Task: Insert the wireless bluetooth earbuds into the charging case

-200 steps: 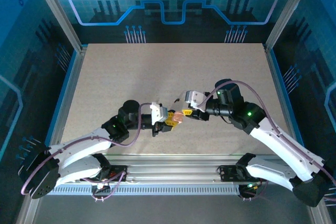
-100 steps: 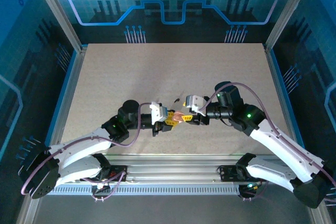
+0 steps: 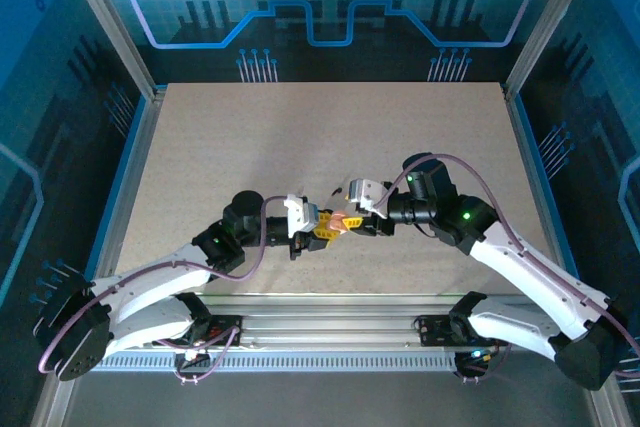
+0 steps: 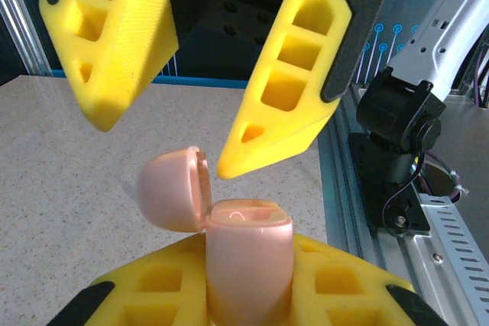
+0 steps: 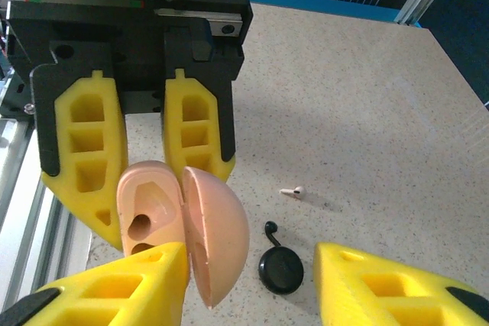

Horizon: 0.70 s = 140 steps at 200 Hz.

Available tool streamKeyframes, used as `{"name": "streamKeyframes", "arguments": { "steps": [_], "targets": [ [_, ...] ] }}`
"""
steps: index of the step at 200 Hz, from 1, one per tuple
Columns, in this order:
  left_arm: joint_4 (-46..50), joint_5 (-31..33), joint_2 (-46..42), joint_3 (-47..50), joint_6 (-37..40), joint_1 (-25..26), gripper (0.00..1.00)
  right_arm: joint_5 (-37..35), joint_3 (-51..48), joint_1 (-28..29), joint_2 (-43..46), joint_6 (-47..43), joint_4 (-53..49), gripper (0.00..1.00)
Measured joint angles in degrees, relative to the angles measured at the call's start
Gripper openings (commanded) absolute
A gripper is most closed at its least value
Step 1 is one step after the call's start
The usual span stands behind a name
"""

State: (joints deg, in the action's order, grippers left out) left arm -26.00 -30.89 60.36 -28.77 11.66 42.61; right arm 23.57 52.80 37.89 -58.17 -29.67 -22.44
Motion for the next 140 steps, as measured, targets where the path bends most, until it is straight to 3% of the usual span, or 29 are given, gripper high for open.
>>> {"name": "streamKeyframes", "arguments": {
  "steps": [82, 102, 140],
  "targets": [
    [0.0, 1.3, -0.2, 0.0, -0.2, 0.0, 0.17, -3.8, -0.5, 0.0, 0.2, 2.1, 2.5, 0.47],
    [0.0, 2.0, -0.8, 0.1, -0.5, 0.0, 0.16, -4.3, -0.8, 0.0, 0.9, 3.1, 3.0, 0.53],
    [0.0, 6.2, -3.5, 2.0, -2.0, -0.6, 0.16, -7.2, -0.4, -0.1, 2.1, 11.1, 4.7, 0.57]
  ]
}}
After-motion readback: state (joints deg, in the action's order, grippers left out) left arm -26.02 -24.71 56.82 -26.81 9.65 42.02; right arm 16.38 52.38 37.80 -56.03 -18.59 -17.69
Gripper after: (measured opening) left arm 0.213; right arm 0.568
